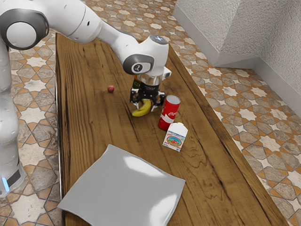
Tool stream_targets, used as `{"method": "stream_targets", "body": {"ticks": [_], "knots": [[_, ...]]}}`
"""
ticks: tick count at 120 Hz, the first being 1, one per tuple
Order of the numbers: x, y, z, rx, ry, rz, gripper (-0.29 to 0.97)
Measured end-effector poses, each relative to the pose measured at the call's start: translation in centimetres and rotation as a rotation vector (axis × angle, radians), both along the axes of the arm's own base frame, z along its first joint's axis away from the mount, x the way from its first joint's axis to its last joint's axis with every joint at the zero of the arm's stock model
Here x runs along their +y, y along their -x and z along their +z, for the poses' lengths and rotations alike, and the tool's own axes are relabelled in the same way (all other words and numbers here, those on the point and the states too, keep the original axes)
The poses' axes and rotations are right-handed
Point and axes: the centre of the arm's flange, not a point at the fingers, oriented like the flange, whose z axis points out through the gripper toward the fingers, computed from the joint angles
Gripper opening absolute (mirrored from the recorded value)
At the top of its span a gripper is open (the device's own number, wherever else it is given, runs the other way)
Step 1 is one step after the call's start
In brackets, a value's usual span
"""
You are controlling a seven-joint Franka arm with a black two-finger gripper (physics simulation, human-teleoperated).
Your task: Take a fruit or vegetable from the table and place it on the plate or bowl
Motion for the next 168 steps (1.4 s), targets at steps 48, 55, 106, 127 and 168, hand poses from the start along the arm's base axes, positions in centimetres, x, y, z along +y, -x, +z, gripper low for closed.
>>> {"method": "stream_targets", "body": {"ticks": [48,55,106,127,168], "knots": [[0.3,0.9,0.6,0.02,0.0,-0.003,0.19],[0.3,1.3,1.4,0.015,-0.003,-0.003,0.18],[-11.0,5.2,11.3,-0.09,-0.042,-0.172,0.17],[-20.8,7.0,12.1,-0.085,-0.039,-0.325,0.17],[-32.3,12.0,11.7,-0.041,-0.025,-0.528,0.17]]}}
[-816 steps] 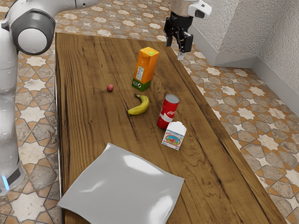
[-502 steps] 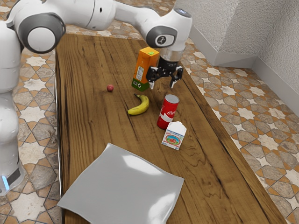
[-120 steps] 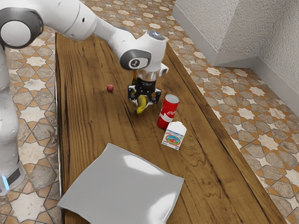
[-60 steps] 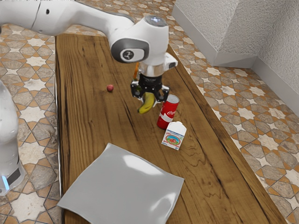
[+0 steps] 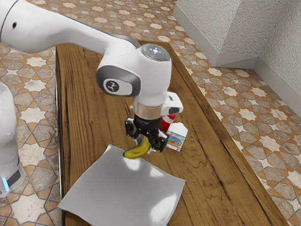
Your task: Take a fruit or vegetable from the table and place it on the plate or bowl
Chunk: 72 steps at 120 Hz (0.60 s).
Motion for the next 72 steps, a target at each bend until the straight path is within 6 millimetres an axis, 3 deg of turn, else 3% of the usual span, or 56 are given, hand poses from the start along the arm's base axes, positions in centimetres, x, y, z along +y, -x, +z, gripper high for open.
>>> {"method": "stream_targets", "body": {"ticks": [28,46,59,72], "knots": [[-3.6,3.0,0.7,0.002,-0.008,-0.082,0.16],[-4.3,4.1,1.2,-0.004,-0.015,-0.1,0.17],[-4.7,4.4,1.1,0.003,-0.017,-0.116,0.43],[-5.0,4.8,0.6,0.022,-0.025,-0.13,0.56]]}}
